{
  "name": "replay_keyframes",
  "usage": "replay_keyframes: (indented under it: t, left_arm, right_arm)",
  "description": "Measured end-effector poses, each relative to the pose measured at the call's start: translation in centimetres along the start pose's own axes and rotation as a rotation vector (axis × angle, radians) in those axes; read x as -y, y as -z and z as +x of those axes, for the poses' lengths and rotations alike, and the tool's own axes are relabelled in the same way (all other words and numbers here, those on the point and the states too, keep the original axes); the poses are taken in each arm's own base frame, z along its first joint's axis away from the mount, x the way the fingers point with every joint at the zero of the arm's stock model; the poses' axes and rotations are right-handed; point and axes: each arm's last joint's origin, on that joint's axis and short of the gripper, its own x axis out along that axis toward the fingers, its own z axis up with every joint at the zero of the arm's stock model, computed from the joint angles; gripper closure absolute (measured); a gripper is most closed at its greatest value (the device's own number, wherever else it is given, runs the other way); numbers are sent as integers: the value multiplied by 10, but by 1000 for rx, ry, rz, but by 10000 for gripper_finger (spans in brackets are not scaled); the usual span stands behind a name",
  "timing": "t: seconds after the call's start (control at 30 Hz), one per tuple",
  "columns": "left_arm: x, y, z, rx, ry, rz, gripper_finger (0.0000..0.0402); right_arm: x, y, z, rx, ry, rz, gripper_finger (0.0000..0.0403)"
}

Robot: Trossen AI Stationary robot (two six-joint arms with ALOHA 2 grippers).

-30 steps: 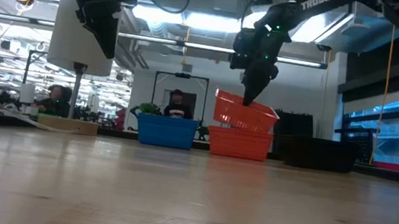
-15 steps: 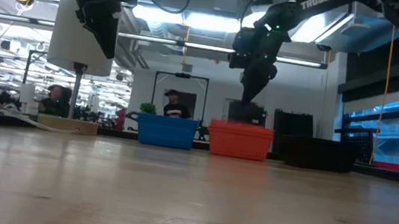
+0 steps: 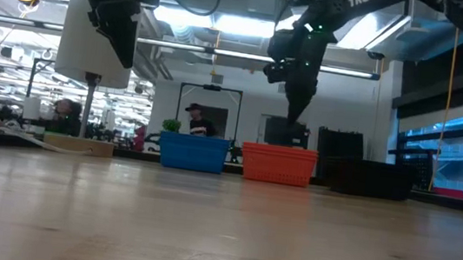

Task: Stack baskets by color
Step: Adjust the stacked black bins

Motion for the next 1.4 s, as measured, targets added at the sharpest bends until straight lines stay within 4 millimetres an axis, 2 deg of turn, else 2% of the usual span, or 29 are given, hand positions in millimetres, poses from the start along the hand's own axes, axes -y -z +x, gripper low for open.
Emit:
replay_keyframes:
  t: [0.17, 0.23, 0.3, 0.4, 0.5, 0.6, 0.73, 0.8, 0.9, 1.1, 1.2, 1.4]
  left_arm:
    - [0, 0, 0, 0, 1, 0, 333]
    - [0, 0, 0, 0, 2, 0, 333]
    - [0, 1, 0, -10, 4, -49, 333]
    - [-2, 9, -1, -84, -18, -150, 333]
    - [-7, 21, -11, -73, -86, -190, 333]
    - [-9, 33, -19, -7, -72, -199, 333]
    - [-8, 39, -26, 93, 66, -217, 333]
    - [-6, 40, -28, 138, 127, -216, 333]
    - [-3, 39, -26, 181, 192, -206, 333]
    - [2, 38, -20, 210, 226, -193, 333]
    - [3, 37, -19, 205, 223, -186, 333]
    - [2, 37, -19, 209, 224, -184, 333]
  right_arm:
    - [-15, 12, 0, -169, -61, 319, 264]
    - [-25, 19, -1, -271, -85, 320, 264]
    - [-35, 17, -3, -279, -98, 271, 264]
    - [-57, 14, -17, -132, -281, 183, 264]
    - [-83, 26, -42, 128, -498, 46, 264]
    - [-104, 53, -60, 318, -512, -9, 264]
    - [-128, 89, -72, 469, -461, -25, 264]
    - [-136, 105, -65, 465, -429, -1, 264]
    - [-139, 121, -42, 400, -379, 83, 264]
    - [-129, 148, 10, 179, -340, 280, 264]
    - [-120, 155, 26, 112, -264, 338, 264]
    - [-103, 157, 44, 58, -205, 402, 264]
